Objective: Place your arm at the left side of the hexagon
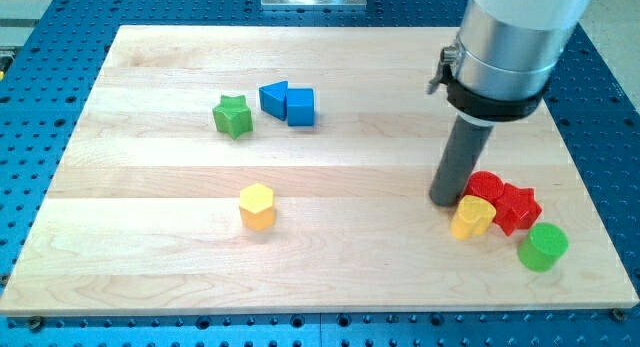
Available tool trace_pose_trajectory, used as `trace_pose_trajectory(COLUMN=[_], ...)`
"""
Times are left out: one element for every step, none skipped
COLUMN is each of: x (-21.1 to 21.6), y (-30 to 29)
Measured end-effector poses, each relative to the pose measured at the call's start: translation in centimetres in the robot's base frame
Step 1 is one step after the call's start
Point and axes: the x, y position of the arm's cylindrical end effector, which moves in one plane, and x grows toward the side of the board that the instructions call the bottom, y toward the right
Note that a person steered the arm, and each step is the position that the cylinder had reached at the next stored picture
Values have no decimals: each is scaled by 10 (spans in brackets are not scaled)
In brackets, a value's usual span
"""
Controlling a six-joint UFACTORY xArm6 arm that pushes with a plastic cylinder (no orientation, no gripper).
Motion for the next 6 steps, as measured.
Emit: trace_pose_trajectory(x=[29, 43, 71, 91, 59, 31], y=[-27, 10, -47, -179, -282, -232])
